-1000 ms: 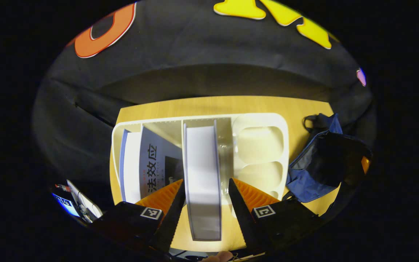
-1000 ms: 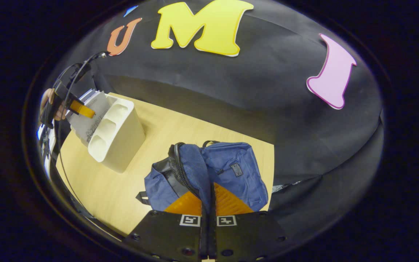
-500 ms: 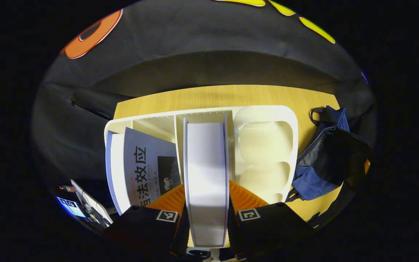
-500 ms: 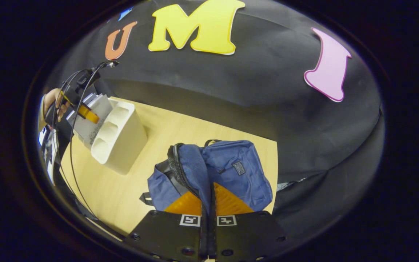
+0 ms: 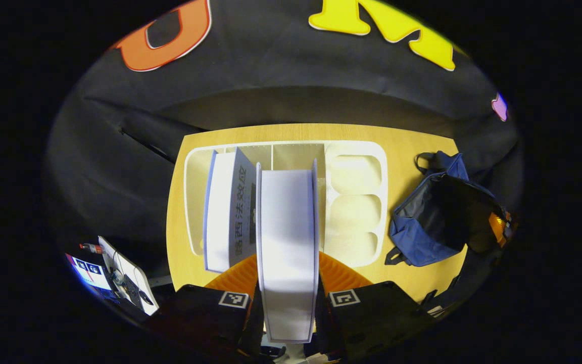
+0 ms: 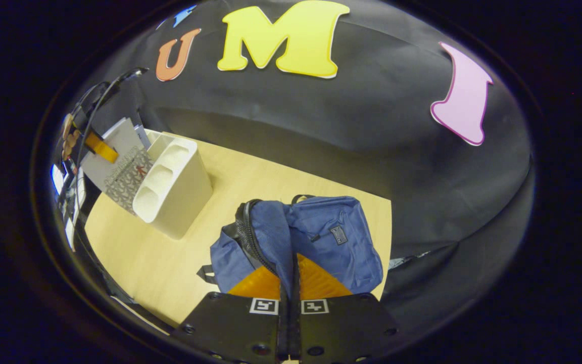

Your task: Open the schoolbag, grab two books from the bookshelf and put them into the schoolbag.

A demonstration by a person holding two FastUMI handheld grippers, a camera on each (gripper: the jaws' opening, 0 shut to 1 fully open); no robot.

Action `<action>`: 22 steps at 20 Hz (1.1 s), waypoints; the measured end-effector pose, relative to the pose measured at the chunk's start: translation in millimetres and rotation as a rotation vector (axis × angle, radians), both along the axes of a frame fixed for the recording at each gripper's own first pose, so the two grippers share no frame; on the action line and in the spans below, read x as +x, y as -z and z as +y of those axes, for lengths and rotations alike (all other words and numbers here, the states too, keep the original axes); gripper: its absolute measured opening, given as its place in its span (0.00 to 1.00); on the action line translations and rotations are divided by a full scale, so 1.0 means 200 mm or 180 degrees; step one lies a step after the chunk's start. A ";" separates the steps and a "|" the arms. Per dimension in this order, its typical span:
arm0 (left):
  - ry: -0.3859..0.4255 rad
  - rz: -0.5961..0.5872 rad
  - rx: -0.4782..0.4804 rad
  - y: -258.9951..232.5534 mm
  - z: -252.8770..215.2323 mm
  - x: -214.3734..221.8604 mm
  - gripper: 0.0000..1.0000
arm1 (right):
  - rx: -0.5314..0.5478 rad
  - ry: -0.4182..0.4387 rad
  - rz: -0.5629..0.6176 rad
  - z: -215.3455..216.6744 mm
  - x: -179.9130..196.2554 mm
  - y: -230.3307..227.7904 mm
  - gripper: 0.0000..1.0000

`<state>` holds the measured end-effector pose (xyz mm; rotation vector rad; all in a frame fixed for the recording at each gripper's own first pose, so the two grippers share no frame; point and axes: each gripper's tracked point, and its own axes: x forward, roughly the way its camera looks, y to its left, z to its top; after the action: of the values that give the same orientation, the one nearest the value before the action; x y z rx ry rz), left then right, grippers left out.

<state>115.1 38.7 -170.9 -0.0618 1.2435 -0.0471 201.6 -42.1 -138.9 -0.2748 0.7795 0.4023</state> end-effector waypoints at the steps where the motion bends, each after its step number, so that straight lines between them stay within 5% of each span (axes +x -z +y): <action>1: -0.0064 -0.0069 -0.0037 -0.05 0.01 -0.05 0.44 | 0.0020 -0.0018 0.0000 0.00 0.00 0.00 0.01; 9: -0.0501 -0.0368 -0.0652 -0.35 -0.05 -0.48 0.44 | 0.0132 -0.0128 0.0054 0.01 -0.02 0.04 0.02; 15: -0.0787 -0.0390 -0.1640 -0.31 -0.37 -0.66 0.44 | 0.0100 -0.0199 0.0077 0.02 -0.04 0.08 0.01; 22: -0.0631 -0.0529 -0.2575 -0.22 -0.82 -0.60 0.44 | 0.0148 -0.0054 0.0143 0.03 -0.05 0.09 0.01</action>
<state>-4.0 -126.1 -126.7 -0.8634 0.9811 -0.3738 192.2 -36.1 -156.4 -0.2296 0.8114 0.4431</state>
